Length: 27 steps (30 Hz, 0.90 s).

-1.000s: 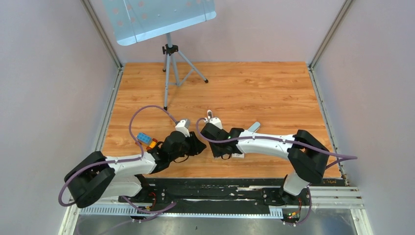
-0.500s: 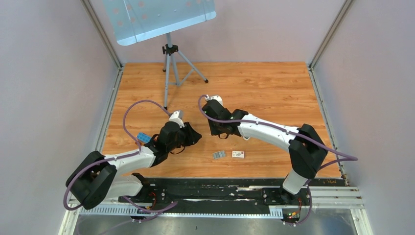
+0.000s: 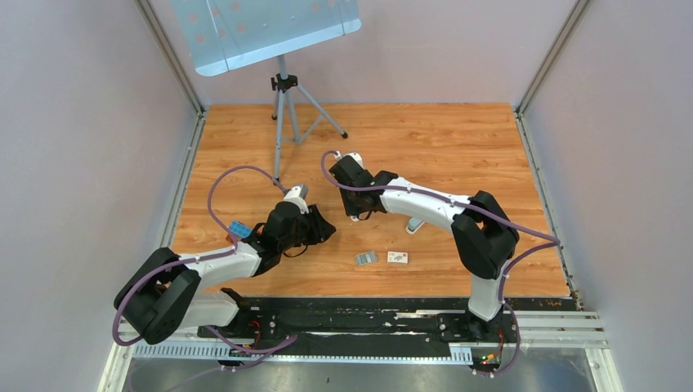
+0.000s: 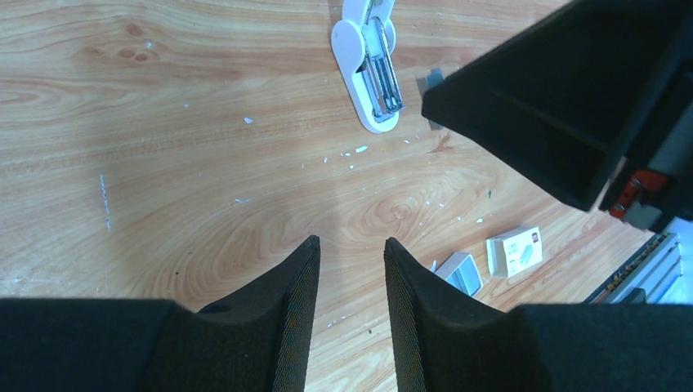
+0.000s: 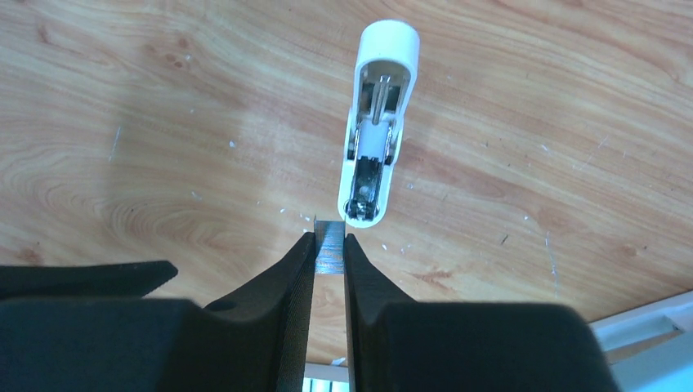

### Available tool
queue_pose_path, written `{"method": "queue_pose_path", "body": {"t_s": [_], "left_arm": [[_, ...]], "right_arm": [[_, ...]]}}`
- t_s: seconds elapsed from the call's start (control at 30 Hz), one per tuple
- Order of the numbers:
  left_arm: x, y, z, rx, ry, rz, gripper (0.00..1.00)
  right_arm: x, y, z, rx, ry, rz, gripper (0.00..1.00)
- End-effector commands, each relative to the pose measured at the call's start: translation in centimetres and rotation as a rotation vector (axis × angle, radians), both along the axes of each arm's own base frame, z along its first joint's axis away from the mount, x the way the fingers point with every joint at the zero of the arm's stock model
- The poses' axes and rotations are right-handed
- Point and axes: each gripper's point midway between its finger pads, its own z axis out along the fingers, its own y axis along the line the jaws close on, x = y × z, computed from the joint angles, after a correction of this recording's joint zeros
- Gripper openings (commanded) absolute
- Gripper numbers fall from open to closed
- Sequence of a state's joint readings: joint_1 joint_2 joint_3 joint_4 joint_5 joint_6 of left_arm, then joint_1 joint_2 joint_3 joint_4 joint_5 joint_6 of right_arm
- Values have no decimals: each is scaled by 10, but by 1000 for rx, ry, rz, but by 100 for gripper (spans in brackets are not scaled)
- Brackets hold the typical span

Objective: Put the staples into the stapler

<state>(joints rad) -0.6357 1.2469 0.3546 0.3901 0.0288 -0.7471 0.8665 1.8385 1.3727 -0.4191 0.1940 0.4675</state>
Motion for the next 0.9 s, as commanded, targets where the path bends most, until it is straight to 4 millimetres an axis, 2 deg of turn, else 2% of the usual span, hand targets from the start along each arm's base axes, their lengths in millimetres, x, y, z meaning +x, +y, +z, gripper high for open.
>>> {"method": "queue_pose_path", "body": {"t_s": [0.0, 0.3, 0.87], "left_arm": [[6, -1, 8, 10, -40, -19, 39], [7, -1, 8, 17, -44, -20, 40], [7, -1, 6, 22, -45, -27, 40]], "right_arm": [[12, -1, -3, -9, 12, -2, 20], [23, -1, -12, -3, 29, -18, 20], [28, -3, -28, -7, 55, -48, 20]]}}
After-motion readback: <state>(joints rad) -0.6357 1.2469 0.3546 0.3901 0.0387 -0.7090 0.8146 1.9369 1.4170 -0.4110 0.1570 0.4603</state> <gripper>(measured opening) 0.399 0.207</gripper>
